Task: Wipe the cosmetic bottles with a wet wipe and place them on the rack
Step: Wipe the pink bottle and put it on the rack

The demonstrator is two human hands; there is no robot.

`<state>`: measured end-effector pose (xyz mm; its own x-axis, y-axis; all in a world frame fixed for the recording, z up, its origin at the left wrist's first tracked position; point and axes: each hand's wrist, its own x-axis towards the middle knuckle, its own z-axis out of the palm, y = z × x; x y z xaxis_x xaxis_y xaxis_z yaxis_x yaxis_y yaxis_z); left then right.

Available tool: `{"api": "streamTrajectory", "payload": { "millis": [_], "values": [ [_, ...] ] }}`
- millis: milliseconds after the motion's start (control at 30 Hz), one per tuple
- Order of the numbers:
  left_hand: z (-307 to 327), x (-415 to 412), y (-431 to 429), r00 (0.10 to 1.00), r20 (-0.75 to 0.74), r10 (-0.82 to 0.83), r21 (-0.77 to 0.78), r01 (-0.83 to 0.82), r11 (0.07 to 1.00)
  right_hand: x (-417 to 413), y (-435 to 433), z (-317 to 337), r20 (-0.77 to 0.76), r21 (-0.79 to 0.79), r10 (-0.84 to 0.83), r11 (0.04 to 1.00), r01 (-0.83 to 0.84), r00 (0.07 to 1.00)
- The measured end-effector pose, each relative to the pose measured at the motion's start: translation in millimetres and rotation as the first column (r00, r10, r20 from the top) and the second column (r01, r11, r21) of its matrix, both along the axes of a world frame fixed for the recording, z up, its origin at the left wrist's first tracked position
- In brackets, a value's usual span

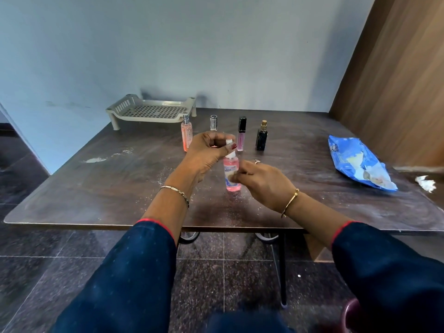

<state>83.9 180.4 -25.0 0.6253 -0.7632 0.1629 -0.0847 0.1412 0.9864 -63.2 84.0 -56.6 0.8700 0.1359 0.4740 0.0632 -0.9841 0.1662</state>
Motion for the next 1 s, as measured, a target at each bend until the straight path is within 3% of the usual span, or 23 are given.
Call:
{"api": "streamTrajectory", "payload": {
  "millis": [133,233,333,533,600,700,833,933,1000],
  "values": [
    [3,0,-2,1.0,0.006,0.02,0.023,-0.02,1.0,-11,3,-9,-0.17,-0.213,0.049,0.973,-0.085,0.984],
    [3,0,-4,0.999,0.011,0.032,0.033,-0.033,0.999,-9,4,-5,-0.2,-0.271,0.067,0.955,-0.121,0.977],
    [3,3,-5,1.0,0.021,0.014,0.049,-0.015,0.999,0,-2,8,-0.094,-0.223,0.042,0.973,-0.062,0.995],
    [2,6,-3,1.0,0.024,-0.011,0.065,0.01,0.998,15,-2,17,0.192,0.128,-0.081,0.99,0.057,0.978],
    [1,8,-2,1.0,-0.009,-0.026,0.063,0.026,0.998,8,1,5,0.142,0.089,-0.027,0.996,0.015,0.989],
    [-1,11,-1,0.999,-0.031,-0.025,0.064,0.027,0.998,-5,5,-11,-0.058,0.003,0.048,0.999,-0.048,0.997],
    [-2,9,-3,0.999,-0.022,-0.038,0.051,0.039,0.998,-2,4,-3,-0.144,-0.104,0.057,0.992,-0.073,0.988],
    [-2,9,-4,0.999,-0.03,-0.042,0.045,0.044,0.998,8,-2,13,-0.035,-0.13,0.019,0.991,-0.024,0.999],
    [-2,9,-3,0.998,-0.042,-0.056,0.029,0.057,0.998,15,-5,22,0.08,-0.037,-0.065,0.997,0.068,0.995]
  ]
}}
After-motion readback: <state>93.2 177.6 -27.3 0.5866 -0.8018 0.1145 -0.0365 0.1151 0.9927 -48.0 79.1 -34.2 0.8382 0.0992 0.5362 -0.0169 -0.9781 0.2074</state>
